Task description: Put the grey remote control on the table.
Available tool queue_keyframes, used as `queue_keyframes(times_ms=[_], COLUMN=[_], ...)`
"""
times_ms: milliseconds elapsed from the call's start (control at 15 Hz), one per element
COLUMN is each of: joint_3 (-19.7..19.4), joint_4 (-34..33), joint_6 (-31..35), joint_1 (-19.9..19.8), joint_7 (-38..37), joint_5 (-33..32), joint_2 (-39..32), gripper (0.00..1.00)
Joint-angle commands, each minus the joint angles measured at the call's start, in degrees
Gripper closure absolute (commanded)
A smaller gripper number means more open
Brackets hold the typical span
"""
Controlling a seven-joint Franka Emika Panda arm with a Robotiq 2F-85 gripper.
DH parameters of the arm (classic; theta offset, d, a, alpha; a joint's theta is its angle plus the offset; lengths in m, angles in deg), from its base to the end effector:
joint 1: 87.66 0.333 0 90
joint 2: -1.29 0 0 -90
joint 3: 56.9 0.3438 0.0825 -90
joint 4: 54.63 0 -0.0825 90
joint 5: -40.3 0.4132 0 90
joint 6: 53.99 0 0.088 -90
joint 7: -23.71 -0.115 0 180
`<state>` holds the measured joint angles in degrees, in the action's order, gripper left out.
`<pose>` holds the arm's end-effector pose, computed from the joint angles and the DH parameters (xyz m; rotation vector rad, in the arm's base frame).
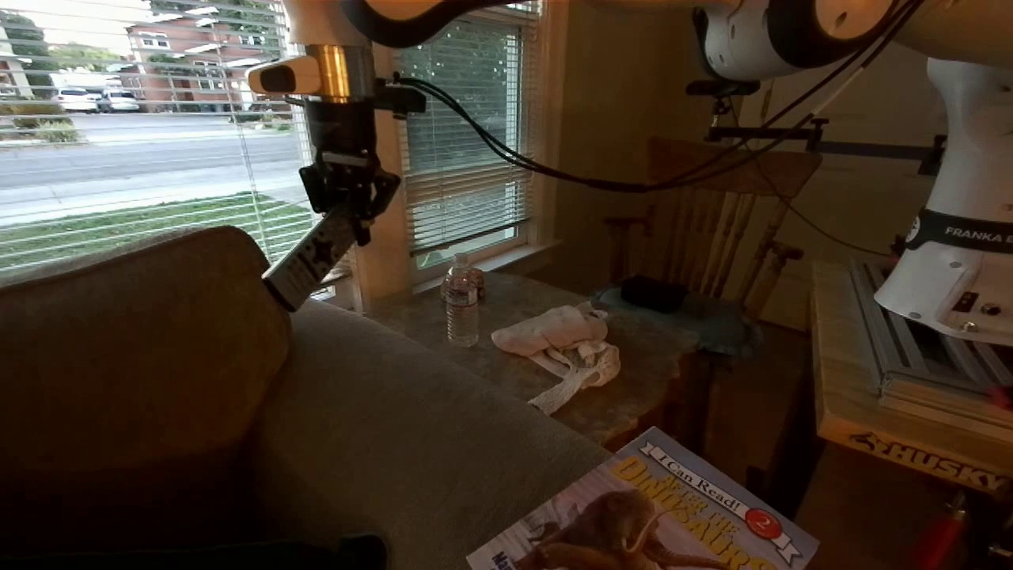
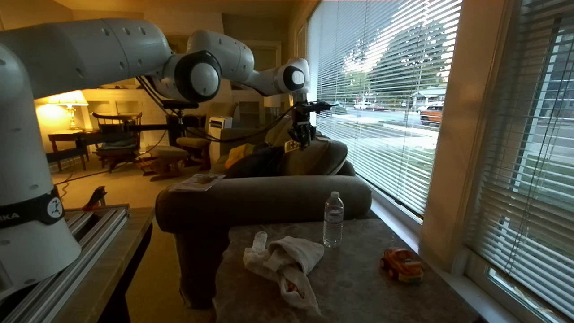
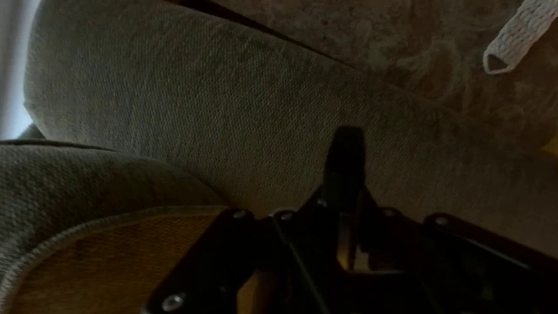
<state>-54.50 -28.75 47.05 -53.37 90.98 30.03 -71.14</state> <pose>0.7185 0.4855 0.2705 1.8459 2.3608 0.0127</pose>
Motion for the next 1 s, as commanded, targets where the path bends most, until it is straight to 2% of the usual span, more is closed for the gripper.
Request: queue_keyframes(times_ms=[0,333,400,467,733,933], joint_3=[0.29,0.37,0.37,-0.10,0.37,1.19], joint_4=[1.23,-2.94,-2.95,-2.14,0.43,0.68], joint_6=[0.73,-1.36,-1.36,-0.91,1.24,0.89], joint_1=[-0.16,-0.12,-0.12,-0.05,-0.42,0.86], joint_7=[-0.60,-0.24,-0.24,-1.89,-13.78,-24.06], joint_5=[-0.36,-0.38,-0.38,-0.59,1.15,1.73], joint_2=[0.69,-1.87,-1.88,-1.02,1.89,3.07], gripper=[0.85,0.85,0.96,0.96,0.96,0.96])
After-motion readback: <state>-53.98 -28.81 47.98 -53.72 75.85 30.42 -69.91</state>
